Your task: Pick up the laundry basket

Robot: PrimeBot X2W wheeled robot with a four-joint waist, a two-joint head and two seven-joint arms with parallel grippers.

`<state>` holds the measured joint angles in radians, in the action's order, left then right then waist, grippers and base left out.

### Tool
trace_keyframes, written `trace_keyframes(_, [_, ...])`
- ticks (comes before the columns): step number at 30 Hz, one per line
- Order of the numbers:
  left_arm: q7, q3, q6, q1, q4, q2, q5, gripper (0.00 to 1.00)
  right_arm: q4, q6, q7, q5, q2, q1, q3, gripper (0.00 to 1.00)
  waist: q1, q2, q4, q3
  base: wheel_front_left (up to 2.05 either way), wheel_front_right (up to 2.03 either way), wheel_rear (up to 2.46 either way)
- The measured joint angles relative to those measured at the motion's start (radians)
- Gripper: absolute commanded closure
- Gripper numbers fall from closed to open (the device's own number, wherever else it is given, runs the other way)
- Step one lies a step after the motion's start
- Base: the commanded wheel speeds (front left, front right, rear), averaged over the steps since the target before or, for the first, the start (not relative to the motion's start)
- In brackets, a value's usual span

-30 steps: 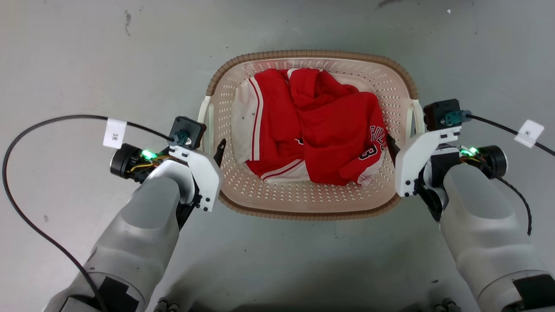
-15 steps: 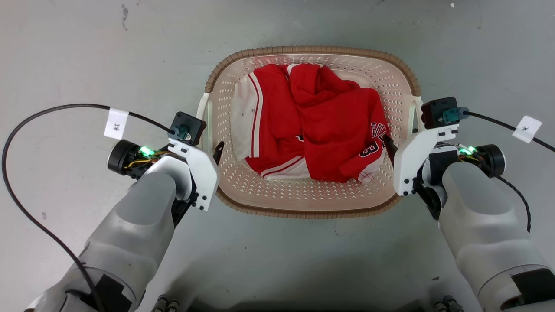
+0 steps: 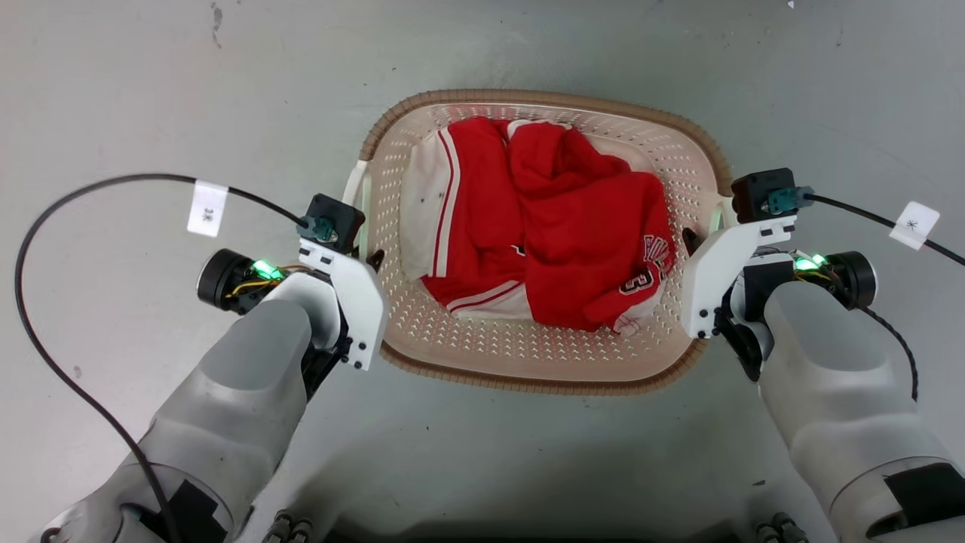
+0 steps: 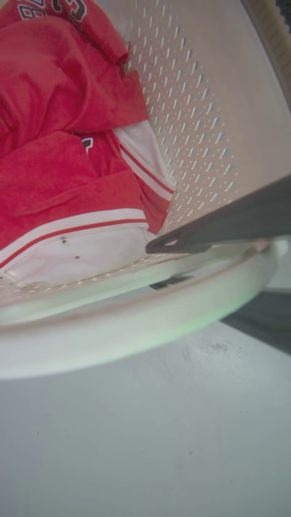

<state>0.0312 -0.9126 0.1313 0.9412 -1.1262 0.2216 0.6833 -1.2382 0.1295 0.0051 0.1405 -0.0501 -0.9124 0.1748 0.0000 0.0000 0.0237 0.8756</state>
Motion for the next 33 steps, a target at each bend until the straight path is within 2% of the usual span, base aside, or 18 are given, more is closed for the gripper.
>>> trace_keyframes(9, [0.005, -0.074, 0.000, -0.026, -0.001, 0.011, 0.066, 1.00, -0.017, 0.000, 0.016, 0.038, 0.002, 0.010, 0.033, 1.00, 0.0000, 0.0000, -0.003, -0.060, 0.00, 0.00, 0.00])
trace_keyframes(17, [-0.035, -0.135, 0.000, -0.070, 0.022, 0.037, 0.145, 1.00, -0.022, 0.000, 0.110, 0.081, 0.004, 0.035, 0.113, 1.00, 0.0000, 0.0000, -0.014, -0.177, 0.00, 0.00, 0.00])
trace_keyframes(26, [-0.179, -0.239, 0.000, -0.111, 0.112, 0.098, 0.254, 1.00, -0.024, 0.000, 0.279, 0.139, 0.006, 0.075, 0.212, 1.00, -0.0001, 0.0000, -0.031, -0.339, 0.00, 0.00, 0.00])
trace_keyframes(33, [-0.312, -0.299, 0.000, -0.163, 0.206, 0.151, 0.381, 1.00, -0.007, 0.001, 0.389, 0.214, 0.005, 0.123, 0.277, 1.00, -0.0001, 0.0000, -0.038, -0.474, 0.00, 0.00, 0.00])
